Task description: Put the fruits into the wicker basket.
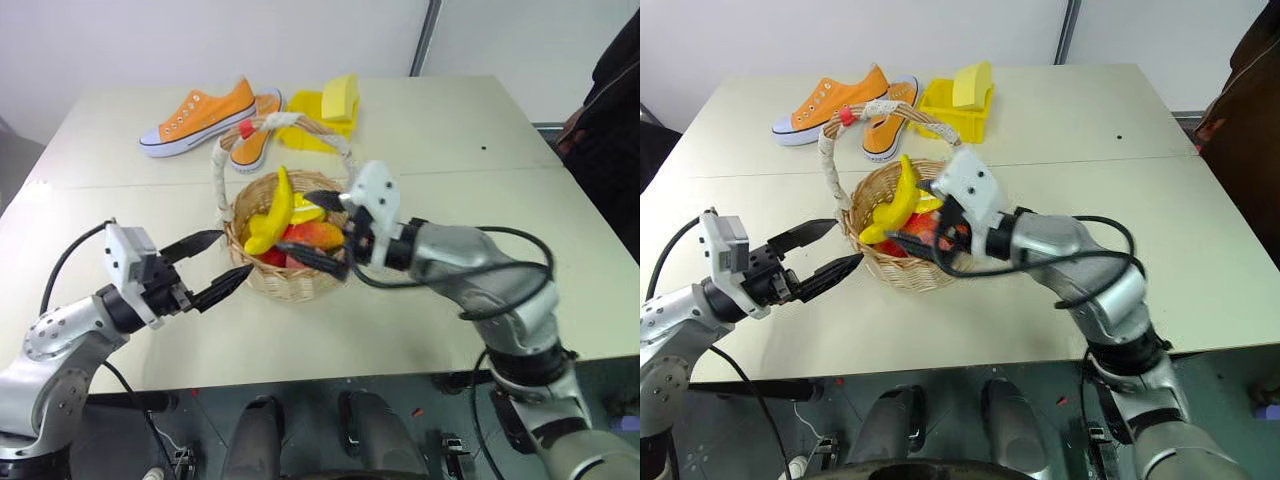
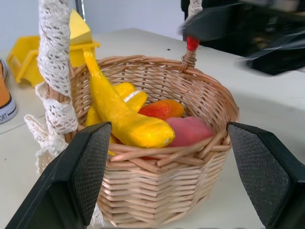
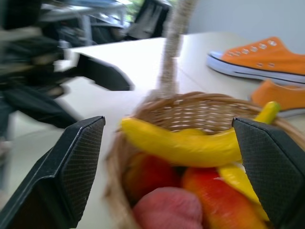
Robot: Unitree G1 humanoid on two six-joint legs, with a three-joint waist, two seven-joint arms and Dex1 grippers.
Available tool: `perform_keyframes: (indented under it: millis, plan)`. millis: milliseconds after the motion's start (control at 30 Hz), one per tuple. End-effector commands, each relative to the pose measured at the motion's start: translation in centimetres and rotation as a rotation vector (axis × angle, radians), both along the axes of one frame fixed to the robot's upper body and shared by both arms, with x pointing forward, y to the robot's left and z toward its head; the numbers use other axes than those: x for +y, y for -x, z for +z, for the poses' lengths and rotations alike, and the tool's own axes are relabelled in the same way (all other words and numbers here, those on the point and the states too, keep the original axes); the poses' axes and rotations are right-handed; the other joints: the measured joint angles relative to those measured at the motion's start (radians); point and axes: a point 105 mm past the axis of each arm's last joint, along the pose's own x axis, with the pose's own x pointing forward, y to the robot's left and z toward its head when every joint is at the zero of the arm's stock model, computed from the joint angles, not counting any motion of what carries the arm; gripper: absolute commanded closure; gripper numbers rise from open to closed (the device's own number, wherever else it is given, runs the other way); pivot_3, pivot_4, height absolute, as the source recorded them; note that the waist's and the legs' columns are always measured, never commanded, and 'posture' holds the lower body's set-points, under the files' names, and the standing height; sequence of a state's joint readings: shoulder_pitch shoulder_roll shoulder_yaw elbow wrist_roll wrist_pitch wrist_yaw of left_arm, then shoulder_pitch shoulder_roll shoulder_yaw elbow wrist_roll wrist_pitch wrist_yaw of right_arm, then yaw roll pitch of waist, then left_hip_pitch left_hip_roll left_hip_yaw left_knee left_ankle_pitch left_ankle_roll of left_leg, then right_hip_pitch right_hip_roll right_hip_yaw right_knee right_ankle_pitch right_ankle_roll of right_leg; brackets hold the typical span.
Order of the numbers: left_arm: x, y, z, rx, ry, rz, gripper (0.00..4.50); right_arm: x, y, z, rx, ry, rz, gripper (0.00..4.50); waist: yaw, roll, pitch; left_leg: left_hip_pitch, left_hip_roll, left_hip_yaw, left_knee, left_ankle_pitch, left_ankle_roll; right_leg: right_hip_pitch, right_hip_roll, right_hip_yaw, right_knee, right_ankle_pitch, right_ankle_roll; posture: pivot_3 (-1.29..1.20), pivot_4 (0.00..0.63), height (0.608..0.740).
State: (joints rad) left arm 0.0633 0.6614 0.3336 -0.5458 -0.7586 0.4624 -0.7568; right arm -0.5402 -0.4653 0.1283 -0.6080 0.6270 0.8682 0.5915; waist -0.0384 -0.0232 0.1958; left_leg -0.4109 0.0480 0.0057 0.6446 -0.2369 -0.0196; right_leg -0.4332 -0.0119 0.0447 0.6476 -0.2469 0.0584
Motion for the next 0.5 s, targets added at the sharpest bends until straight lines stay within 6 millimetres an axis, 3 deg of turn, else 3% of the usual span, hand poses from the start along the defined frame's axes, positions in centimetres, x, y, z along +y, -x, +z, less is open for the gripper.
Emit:
perform_keyframes:
  millis: [33, 133, 233, 433, 500]
  plan:
    - [-0.4, 0.3, 1.3, -0.063, 0.01, -0.017, 0.39, -2.4, 1.8, 0.7, 0.009, -0.023, 0.05, 0.06, 0.0, 0.0, 0.0, 0.0, 0.0, 0.0, 0.0, 0.0, 0.0, 0.0, 0.0, 0.0, 0.0, 0.0, 0.0, 0.0, 0.15, 0.74]
    - [-0.7, 0.2, 1.2, -0.057, 0.016, -0.034, 0.39, -5.4, -1.0, -0.1, 0.013, -0.002, -0.148, 0.06, -0.003, 0.0, 0.0, 0.001, 0.0, 0.0, 0.0, 0.0, 0.0, 0.001, 0.0, 0.0, 0.0, 0.0, 0.0, 0.0, 0.15, 0.74]
    - [-1.0, 0.0, 1.3, -0.061, 0.023, -0.051, 0.39, -6.8, -4.1, -0.1, -0.013, -0.027, -0.318, 0.06, -0.008, 0.0, 0.0, 0.002, 0.0, 0.001, 0.0, 0.0, 0.0, 0.001, 0.001, 0.001, 0.0, 0.0, 0.0, 0.0, 0.15, 0.74]
    - [-1.6, 0.0, 1.8, -0.075, 0.048, -0.079, 0.39, -5.5, -7.3, -0.4, -0.002, -0.117, -0.387, 0.06, -0.006, 0.0, 0.0, 0.002, 0.001, 0.0, -0.001, 0.0, 0.0, 0.0, 0.003, 0.001, 0.001, 0.001, -0.001, 0.0, 0.15, 0.74]
    - [-1.8, 0.1, 1.9, -0.077, 0.05, -0.082, 0.39, -5.2, -7.9, -0.6, 0.014, -0.146, -0.396, 0.62, -0.006, 0.0, 0.0, 0.002, 0.001, 0.0, -0.002, 0.0, 0.0, 0.0, 0.003, 0.001, 0.001, 0.0, 0.0, 0.0, 0.15, 0.74]
